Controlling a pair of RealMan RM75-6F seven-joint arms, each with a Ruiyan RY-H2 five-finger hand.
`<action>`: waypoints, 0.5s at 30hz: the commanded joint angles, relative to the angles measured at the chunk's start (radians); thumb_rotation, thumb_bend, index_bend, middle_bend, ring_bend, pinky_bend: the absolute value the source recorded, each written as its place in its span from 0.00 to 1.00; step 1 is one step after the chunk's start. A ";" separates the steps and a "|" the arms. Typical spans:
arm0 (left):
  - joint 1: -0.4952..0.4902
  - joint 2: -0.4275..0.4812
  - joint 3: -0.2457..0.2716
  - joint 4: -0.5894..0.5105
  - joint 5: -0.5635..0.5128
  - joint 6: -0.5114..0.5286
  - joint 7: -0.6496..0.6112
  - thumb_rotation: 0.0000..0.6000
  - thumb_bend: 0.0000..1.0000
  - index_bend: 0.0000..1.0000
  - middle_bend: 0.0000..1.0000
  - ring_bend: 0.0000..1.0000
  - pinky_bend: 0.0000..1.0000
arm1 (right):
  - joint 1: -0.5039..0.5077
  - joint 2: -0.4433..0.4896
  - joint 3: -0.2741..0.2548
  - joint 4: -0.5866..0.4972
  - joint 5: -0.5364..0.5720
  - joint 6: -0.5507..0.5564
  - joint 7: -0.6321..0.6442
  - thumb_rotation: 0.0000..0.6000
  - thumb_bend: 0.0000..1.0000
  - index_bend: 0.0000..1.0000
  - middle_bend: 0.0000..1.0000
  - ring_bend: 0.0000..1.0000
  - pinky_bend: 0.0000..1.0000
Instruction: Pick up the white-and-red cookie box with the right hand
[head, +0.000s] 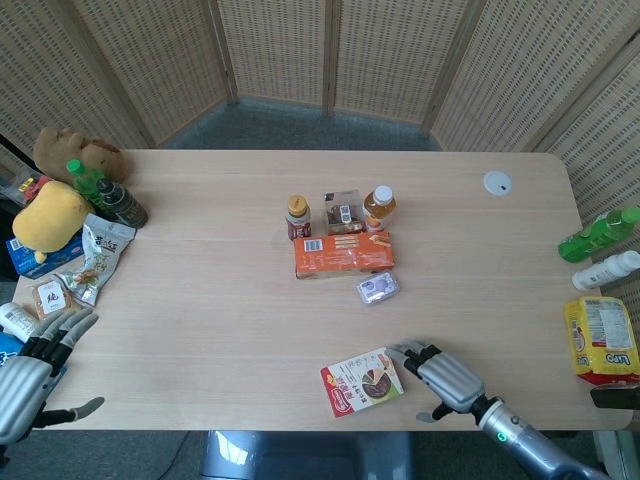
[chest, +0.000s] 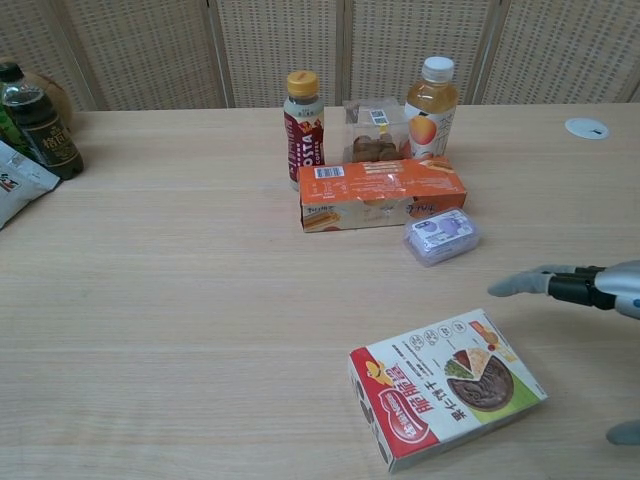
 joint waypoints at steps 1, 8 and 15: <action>0.000 -0.001 0.000 0.000 -0.002 -0.002 0.001 1.00 0.00 0.04 0.00 0.00 0.00 | 0.010 -0.005 0.001 -0.029 0.012 -0.010 -0.027 1.00 0.00 0.00 0.00 0.00 0.00; -0.003 -0.004 0.004 0.002 0.003 -0.009 0.004 1.00 0.00 0.04 0.00 0.00 0.00 | 0.040 -0.046 -0.005 -0.041 0.020 -0.049 -0.066 1.00 0.01 0.00 0.00 0.00 0.00; -0.005 -0.008 0.001 0.003 -0.005 -0.015 0.010 1.00 0.00 0.04 0.00 0.00 0.00 | 0.073 -0.112 -0.010 0.007 -0.006 -0.050 -0.056 1.00 0.02 0.00 0.00 0.00 0.00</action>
